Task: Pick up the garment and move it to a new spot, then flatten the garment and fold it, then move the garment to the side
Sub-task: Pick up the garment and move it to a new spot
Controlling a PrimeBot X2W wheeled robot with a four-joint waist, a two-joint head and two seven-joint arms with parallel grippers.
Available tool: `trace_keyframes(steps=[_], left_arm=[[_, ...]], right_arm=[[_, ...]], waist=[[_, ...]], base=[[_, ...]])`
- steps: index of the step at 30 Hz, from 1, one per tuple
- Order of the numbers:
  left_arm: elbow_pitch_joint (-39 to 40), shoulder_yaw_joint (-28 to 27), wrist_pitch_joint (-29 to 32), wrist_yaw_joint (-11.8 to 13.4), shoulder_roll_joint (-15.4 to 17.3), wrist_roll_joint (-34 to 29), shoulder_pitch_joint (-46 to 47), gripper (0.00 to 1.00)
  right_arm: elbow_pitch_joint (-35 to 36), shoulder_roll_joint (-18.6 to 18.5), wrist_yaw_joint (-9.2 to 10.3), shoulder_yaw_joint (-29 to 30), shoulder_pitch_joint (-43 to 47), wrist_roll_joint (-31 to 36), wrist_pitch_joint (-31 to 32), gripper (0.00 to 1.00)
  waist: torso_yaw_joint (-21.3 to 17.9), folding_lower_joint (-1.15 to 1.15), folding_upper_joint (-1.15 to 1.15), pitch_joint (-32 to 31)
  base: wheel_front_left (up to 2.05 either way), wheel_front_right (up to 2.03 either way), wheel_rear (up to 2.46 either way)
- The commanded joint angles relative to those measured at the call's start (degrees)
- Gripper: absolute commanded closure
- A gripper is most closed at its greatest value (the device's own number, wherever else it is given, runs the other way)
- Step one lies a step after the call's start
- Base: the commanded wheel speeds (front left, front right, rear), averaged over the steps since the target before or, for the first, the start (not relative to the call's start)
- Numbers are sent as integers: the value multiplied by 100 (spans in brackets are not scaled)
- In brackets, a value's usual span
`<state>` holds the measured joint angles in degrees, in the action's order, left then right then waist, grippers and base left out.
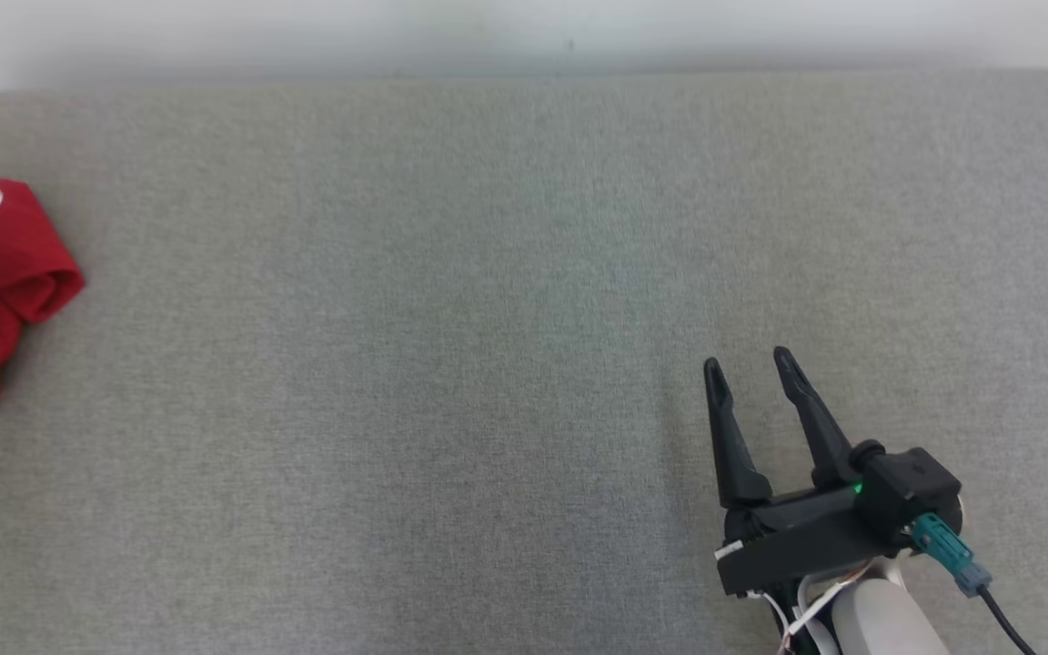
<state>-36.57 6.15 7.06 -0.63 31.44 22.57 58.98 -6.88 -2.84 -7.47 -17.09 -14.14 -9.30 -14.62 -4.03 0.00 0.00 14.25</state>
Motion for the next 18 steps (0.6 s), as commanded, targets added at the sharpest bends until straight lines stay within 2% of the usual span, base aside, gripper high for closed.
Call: trace_keyframes(steps=[1, 9, 18], left_arm=[[86, 33, -34, -29, -12, -28, 91, 100], [1090, 331, 115, -199, -240, -28, 465, 100], [2281, 726, 615, -218, -595, 53, 654, 100]], right_arm=[[-18, -8, -4, 26, 88, -28, 0, 0], [-66, -8, -4, 289, 278, -92, -24, 0], [-84, -10, -4, 402, 404, -230, -56, 0]], waist=[[82, 0, 0, -204], [0, 0, 0, -514], [-490, 0, 0, -618]], base=[[0, 0, 0], [0, 0, 0], [0, 0, 0]])
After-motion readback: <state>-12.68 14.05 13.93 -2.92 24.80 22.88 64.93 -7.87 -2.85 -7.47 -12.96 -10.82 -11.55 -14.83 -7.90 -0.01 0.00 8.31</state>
